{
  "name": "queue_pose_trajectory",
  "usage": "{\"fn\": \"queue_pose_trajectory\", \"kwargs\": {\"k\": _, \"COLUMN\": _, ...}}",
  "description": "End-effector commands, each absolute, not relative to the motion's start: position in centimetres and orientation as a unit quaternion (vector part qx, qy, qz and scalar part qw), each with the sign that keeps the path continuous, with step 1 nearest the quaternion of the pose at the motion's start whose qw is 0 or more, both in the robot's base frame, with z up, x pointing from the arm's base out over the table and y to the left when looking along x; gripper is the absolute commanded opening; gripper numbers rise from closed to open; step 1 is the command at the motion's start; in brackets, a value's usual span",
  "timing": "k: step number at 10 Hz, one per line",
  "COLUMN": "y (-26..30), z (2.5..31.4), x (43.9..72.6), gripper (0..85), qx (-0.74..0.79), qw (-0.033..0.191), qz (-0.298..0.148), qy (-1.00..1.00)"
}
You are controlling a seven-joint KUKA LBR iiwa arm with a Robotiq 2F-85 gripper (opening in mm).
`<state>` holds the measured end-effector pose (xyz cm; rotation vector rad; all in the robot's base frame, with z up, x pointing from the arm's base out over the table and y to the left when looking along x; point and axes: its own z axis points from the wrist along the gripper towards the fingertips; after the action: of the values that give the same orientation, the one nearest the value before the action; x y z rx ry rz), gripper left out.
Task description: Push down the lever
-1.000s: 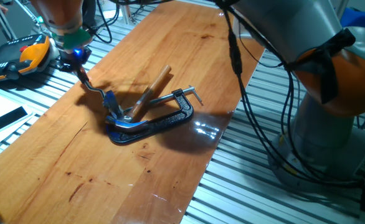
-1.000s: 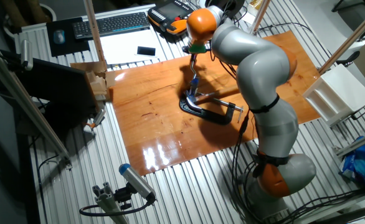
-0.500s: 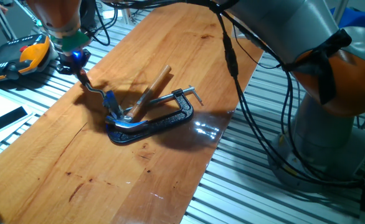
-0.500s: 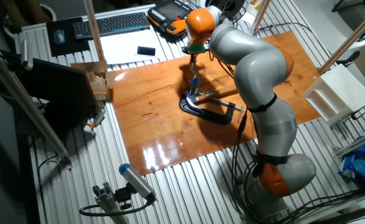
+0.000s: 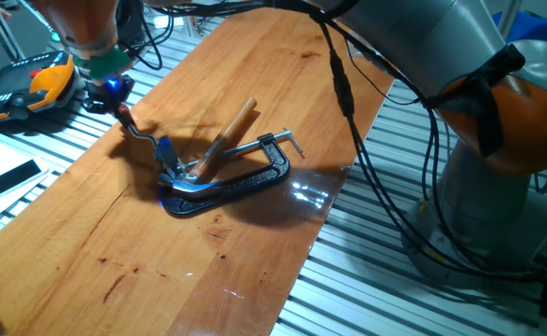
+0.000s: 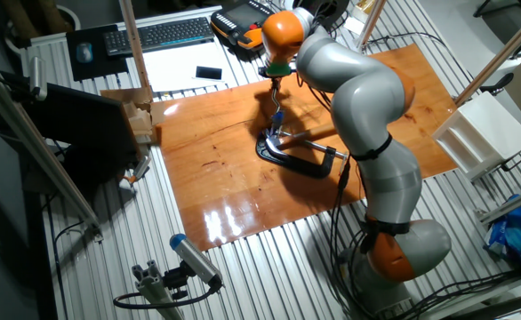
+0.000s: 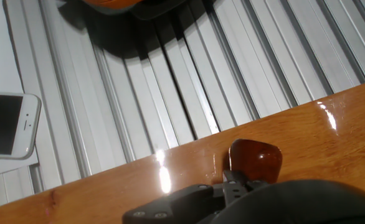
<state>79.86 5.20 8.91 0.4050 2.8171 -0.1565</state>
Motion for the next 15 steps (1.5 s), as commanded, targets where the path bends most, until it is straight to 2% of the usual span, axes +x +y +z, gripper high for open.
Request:
{"fn": "queue_pose_trajectory", "kwargs": {"k": 1, "y": 5.1, "z": 8.7, "x": 79.9, "gripper": 0.0, "qx": 0.14, "qw": 0.141, "qz": -0.054, "qy": 0.978}}
{"fn": "queue_pose_trajectory", "kwargs": {"k": 6, "y": 3.5, "z": 8.6, "x": 79.6, "gripper": 0.0, "qx": 0.136, "qw": 0.128, "qz": -0.051, "qy": 0.981}}
{"fn": "queue_pose_trajectory", "kwargs": {"k": 15, "y": 3.8, "z": 7.1, "x": 80.0, "gripper": 0.0, "qx": 0.15, "qw": 0.128, "qz": -0.051, "qy": 0.979}}
